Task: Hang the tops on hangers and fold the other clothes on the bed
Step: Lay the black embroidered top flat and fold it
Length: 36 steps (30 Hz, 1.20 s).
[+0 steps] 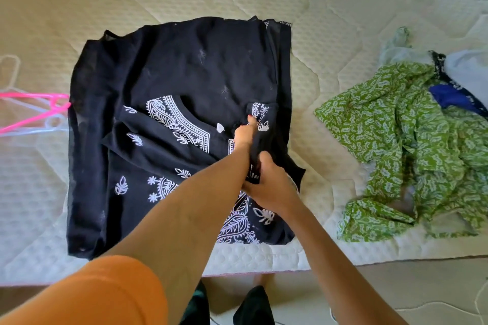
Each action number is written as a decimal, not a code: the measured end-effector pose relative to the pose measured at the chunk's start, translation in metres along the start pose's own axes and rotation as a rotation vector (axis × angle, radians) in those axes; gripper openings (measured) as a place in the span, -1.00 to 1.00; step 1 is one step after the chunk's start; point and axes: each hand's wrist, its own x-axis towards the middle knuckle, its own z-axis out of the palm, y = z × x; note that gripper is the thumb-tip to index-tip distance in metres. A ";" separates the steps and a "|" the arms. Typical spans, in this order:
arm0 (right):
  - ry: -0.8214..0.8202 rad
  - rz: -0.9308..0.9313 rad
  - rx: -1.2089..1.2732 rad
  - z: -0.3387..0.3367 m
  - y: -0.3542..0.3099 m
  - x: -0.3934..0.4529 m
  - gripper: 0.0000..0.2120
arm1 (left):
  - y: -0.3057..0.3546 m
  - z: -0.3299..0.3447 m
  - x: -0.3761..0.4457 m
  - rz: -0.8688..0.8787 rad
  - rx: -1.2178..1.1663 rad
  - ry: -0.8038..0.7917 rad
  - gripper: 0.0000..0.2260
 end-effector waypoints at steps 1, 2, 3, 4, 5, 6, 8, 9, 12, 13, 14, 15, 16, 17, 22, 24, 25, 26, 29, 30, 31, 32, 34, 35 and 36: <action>-0.032 0.094 0.094 0.005 0.000 -0.001 -0.67 | -0.004 -0.001 -0.003 0.026 0.025 0.017 -0.56; -0.051 0.180 0.201 0.010 0.002 0.000 -0.61 | -0.010 -0.002 -0.007 0.072 0.023 0.019 -0.56; -0.044 0.250 0.301 0.018 0.006 0.001 -0.58 | -0.017 -0.003 -0.012 0.115 0.017 0.002 -0.56; -0.008 0.307 0.386 0.023 0.008 0.002 -0.59 | -0.026 -0.004 -0.015 0.161 0.014 0.003 -0.54; 0.049 0.354 0.480 0.029 0.009 0.003 -0.66 | -0.037 -0.004 -0.019 0.207 -0.013 0.042 -0.53; 0.103 0.395 0.602 0.033 0.008 0.004 -0.76 | -0.048 -0.002 -0.026 0.260 -0.079 0.119 -0.54; 0.184 0.456 0.854 0.038 0.004 0.010 -0.87 | -0.067 0.001 -0.046 0.258 -0.311 0.397 -0.65; 0.223 0.466 0.972 0.038 0.001 0.014 -0.86 | -0.073 -0.002 -0.060 0.177 -0.424 0.542 -0.73; 0.285 0.461 1.276 0.044 -0.016 0.030 -0.84 | -0.087 -0.011 -0.091 -0.105 -0.728 0.542 -0.80; 0.278 0.441 1.346 0.049 -0.023 0.035 -0.85 | -0.090 -0.014 -0.100 -0.165 -0.802 0.458 -0.72; 0.260 0.423 1.388 0.052 -0.029 0.040 -0.87 | -0.093 -0.014 -0.104 -0.208 -0.895 0.358 -0.65; 0.230 0.389 1.359 0.057 -0.036 0.043 -0.87 | -0.099 -0.012 -0.104 -0.241 -0.993 0.241 -0.64; 0.209 0.354 1.194 0.061 -0.038 0.046 -0.85 | -0.103 -0.009 -0.103 -0.274 -1.036 0.138 -0.67; 0.200 0.315 0.870 0.065 -0.037 0.050 -0.86 | -0.108 -0.008 -0.102 -0.306 -1.060 0.082 -0.74; 0.233 0.269 -0.016 0.073 -0.040 0.038 -0.40 | -0.123 -0.031 -0.106 -0.513 -1.525 -0.163 -0.71; 0.146 0.277 0.058 0.074 -0.044 0.028 -0.46 | -0.125 -0.041 -0.113 -0.491 -1.609 -0.284 -0.56; 0.065 0.268 0.066 0.076 -0.046 0.022 -0.56 | -0.126 -0.045 -0.117 -0.469 -1.588 -0.311 -0.49; 0.028 0.243 0.054 0.080 -0.046 0.016 -0.68 | -0.125 -0.046 -0.119 -0.461 -1.532 -0.326 -0.45; 0.177 0.117 0.030 0.086 -0.042 0.004 -0.99 | -0.123 -0.051 -0.123 -0.473 -1.378 -0.305 -0.41; 0.226 0.102 0.042 0.088 -0.039 0.002 -0.94 | -0.123 -0.052 -0.125 -0.494 -1.334 -0.278 -0.40; 0.246 0.105 0.097 0.090 -0.037 -0.001 -0.92 | -0.124 -0.052 -0.126 -0.499 -1.306 -0.245 -0.40; 0.249 0.126 0.230 0.092 -0.037 -0.001 -0.91 | -0.128 -0.049 -0.126 -0.490 -1.281 -0.211 -0.40; 0.184 0.213 0.643 0.099 -0.048 -0.002 -0.88 | -0.137 -0.047 -0.130 -0.458 -1.247 -0.126 -0.46; 0.134 0.258 0.839 0.105 -0.056 -0.002 -0.86 | -0.141 -0.050 -0.134 -0.424 -1.246 -0.121 -0.52; 0.078 0.276 0.974 0.110 -0.064 -0.002 -0.83 | -0.145 -0.054 -0.137 -0.417 -1.283 -0.129 -0.55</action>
